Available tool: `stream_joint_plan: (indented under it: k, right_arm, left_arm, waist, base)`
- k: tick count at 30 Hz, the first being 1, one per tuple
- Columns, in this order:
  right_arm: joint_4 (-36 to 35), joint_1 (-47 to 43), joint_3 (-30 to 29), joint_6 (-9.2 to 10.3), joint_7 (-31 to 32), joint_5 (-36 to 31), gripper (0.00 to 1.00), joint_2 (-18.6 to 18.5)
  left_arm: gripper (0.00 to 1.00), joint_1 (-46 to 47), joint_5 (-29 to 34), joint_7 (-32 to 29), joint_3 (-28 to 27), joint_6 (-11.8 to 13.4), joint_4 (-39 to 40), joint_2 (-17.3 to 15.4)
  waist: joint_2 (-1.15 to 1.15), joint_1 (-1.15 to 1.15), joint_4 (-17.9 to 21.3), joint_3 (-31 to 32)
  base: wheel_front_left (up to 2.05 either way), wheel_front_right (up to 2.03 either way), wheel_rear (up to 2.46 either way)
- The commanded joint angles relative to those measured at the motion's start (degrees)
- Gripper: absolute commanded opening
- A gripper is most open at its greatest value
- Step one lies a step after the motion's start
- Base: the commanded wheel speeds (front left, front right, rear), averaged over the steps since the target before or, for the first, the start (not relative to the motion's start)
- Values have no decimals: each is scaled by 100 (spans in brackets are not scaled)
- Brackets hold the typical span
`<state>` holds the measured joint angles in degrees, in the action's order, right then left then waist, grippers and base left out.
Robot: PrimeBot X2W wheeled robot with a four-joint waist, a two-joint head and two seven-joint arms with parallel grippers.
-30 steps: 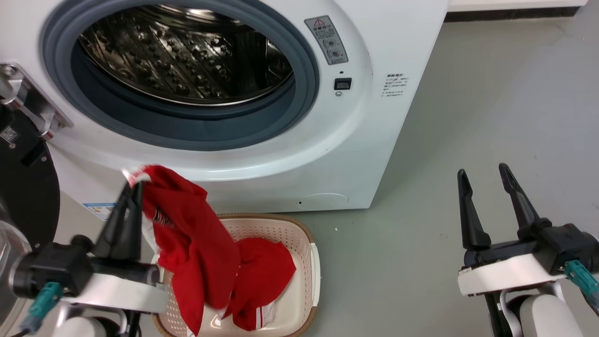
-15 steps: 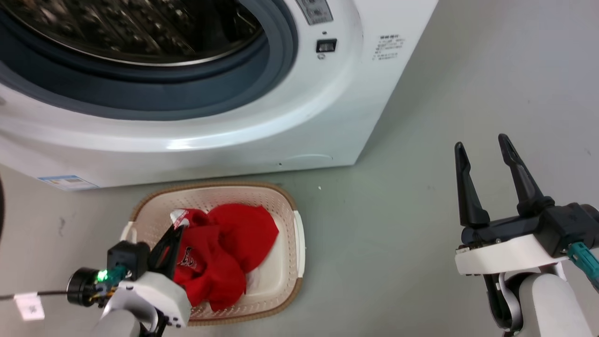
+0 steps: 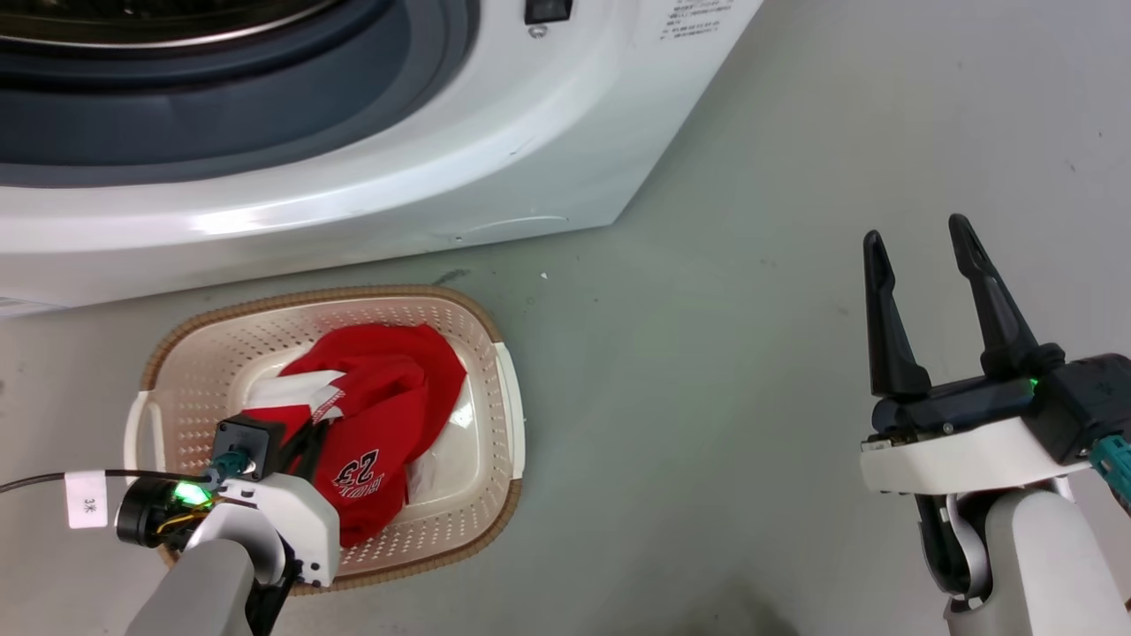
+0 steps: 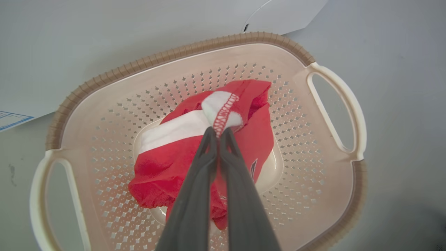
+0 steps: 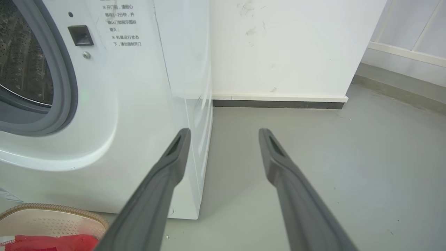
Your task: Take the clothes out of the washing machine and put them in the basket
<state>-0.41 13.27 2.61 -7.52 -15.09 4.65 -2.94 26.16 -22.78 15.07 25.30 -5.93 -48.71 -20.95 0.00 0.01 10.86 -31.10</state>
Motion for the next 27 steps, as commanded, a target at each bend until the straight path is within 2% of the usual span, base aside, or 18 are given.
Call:
stream_joint_plan:
  k: [1, 6, 7, 8, 9, 15, 21, 27]
  right_arm:
    - [-48, 141, 25, 6, -11, 28, 100, 12]
    - [-57, 193, 55, 6, -11, 60, 100, 11]
    - [-51, 204, 53, 6, -11, 55, 100, 11]
    - [-31, 211, 52, 6, -11, 59, 100, 11]
    - [-11, 219, 47, 6, -11, 106, 100, 10]
    - [76, 226, 9, 6, -11, 128, 100, 10]
    - [164, 167, -77, 6, -11, 90, 100, 9]
    - [249, 77, -311, 6, -11, 48, 100, 9]
  left_arm:
    - [0, 119, 33, 13, -10, -18, -152, 9]
    - [0, 356, 43, 14, -35, -76, -560, 50]
    - [12, 384, 32, 14, -52, -85, -628, 65]
    - [78, 405, 2, 14, -72, -94, -711, 86]
    - [100, 433, 7, 14, -80, -102, -774, 89]
    - [100, 395, 27, 14, -320, -73, -650, 106]
    - [100, 136, 17, 14, -562, -114, -142, 180]
    - [100, -214, -111, 15, -1214, -101, 639, 271]
  waist:
    - [0, -1, 102, -141]
    - [0, -1, 146, -287]
    - [0, -1, 143, -297]
    - [0, -1, 139, -299]
    - [0, -1, 133, -289]
    - [0, -1, 49, -65]
    - [0, -1, -98, 349]
    - [0, -1, -272, 913]
  base:
    - [0, 0, 0]
    - [0, 0, 0]
    - [0, 0, 0]
    - [0, 0, 0]
    - [0, 0, 0]
    - [0, 0, 0]
    - [0, 0, 0]
    - [0, 0, 0]
